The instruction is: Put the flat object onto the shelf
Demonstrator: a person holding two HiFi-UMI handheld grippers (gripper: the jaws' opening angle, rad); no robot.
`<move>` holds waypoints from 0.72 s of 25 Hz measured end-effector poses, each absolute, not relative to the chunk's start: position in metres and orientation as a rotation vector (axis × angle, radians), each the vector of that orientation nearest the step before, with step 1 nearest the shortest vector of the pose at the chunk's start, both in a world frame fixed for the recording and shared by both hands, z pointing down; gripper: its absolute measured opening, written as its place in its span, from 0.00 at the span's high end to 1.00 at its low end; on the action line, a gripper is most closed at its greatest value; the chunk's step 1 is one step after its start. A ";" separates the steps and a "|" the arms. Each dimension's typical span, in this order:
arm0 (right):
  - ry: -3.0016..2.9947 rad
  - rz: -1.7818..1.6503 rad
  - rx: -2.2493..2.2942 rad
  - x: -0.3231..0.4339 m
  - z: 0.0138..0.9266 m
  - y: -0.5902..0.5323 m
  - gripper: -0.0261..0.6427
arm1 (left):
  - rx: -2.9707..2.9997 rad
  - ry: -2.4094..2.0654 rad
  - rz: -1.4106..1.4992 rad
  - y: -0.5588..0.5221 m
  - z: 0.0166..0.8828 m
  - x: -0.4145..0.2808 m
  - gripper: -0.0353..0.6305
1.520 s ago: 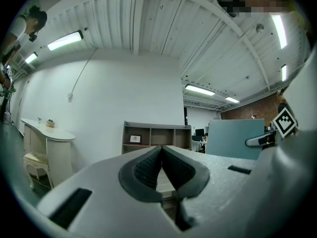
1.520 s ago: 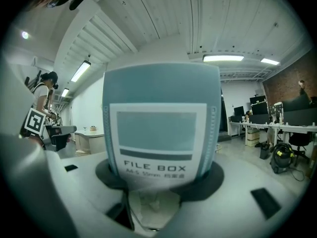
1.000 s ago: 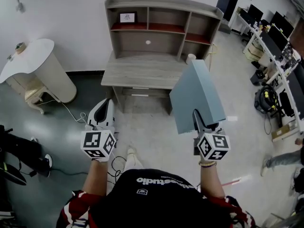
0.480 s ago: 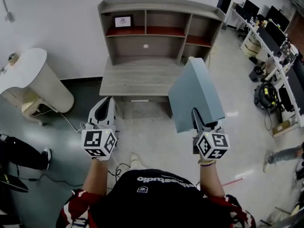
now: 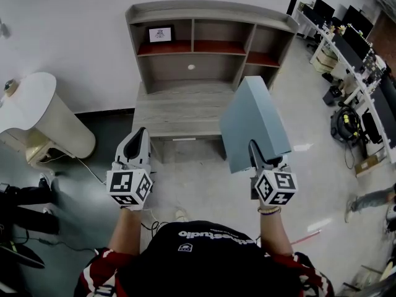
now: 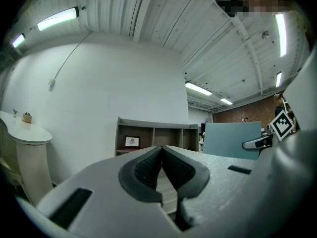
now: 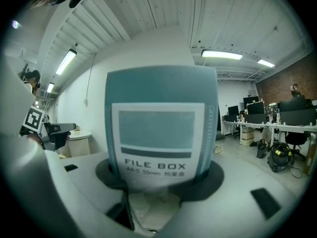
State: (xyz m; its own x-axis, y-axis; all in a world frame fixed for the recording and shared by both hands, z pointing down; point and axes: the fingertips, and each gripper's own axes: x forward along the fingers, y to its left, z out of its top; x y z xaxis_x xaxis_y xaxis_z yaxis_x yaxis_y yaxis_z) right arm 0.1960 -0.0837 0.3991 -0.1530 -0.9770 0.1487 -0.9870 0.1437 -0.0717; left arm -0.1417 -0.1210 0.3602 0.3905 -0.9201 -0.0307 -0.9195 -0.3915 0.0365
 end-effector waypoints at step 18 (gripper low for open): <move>-2.222 0.193 2.075 0.137 0.400 -0.157 0.56 | 2.612 -1.680 -0.100 -0.188 0.375 -0.213 0.94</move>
State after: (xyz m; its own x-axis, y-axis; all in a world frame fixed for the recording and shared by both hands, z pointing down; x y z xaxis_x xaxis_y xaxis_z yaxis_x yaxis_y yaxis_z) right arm 0.1370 -0.1569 0.3996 -0.0695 -0.9854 0.1553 -0.9974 0.0660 -0.0273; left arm -0.2129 -0.1877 0.3747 0.4134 -0.9099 -0.0354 -0.9077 -0.4149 0.0634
